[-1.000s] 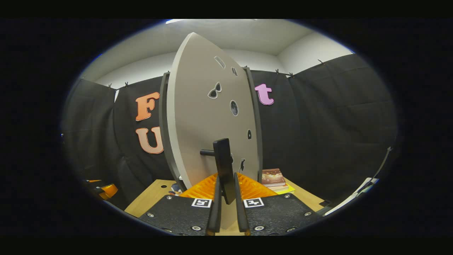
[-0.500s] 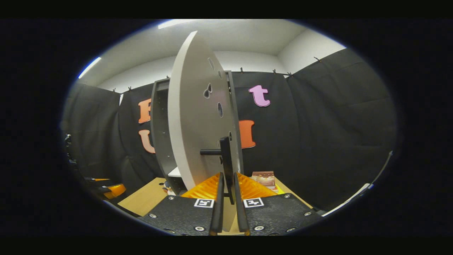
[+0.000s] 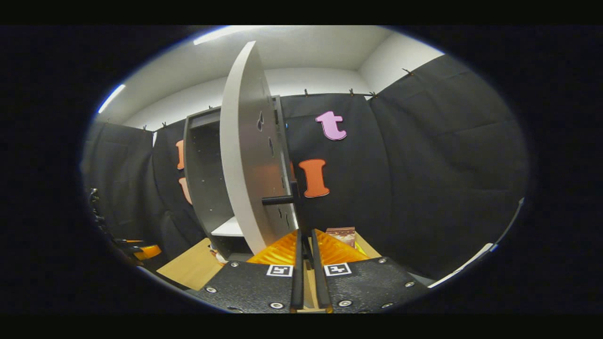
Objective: Open the cabinet door with the right hand, grasp the bottle in the cabinet with the left hand and place it on the coaster, then close the cabinet door with the right hand.
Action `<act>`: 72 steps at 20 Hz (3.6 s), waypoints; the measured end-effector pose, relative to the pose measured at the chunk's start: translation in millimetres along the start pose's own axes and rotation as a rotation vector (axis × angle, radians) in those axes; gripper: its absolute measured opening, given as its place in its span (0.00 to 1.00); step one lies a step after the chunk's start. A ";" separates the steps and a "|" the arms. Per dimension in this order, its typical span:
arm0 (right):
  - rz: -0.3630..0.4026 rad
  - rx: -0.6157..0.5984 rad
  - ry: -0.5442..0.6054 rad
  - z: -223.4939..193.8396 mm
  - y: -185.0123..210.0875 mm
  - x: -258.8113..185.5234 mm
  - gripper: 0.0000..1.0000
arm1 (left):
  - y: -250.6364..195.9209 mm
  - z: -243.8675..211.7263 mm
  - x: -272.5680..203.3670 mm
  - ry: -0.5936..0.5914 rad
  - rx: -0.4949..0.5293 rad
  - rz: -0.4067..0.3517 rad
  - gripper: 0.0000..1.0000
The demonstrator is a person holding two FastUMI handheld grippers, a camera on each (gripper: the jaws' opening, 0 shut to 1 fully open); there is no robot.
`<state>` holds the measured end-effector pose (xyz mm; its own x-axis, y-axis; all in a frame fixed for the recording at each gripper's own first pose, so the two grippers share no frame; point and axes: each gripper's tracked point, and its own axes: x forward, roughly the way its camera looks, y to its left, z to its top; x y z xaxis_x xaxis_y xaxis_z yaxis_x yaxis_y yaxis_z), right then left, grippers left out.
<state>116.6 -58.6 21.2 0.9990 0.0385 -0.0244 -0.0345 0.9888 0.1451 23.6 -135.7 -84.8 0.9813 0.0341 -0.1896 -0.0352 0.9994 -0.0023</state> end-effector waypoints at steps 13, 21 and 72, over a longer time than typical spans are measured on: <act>-0.033 -0.077 -0.077 15.4 2.7 -7.1 0.10 | 18.8 13.5 -18.1 -0.035 -0.004 0.005 0.97; 0.081 -0.090 -0.047 4.3 47.5 -6.9 0.00 | 29.4 26.3 -16.4 -0.055 0.000 -0.039 0.97; -0.197 -0.191 0.131 -30.9 11.3 43.5 0.23 | -206.0 123.5 405.2 -0.177 0.075 -0.420 0.96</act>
<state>158.7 -41.3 -8.8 0.9750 -0.1510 -0.1627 0.1425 0.9878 -0.0631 451.9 -326.7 -39.9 0.9251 -0.3792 -0.0171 0.3796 0.9247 0.0288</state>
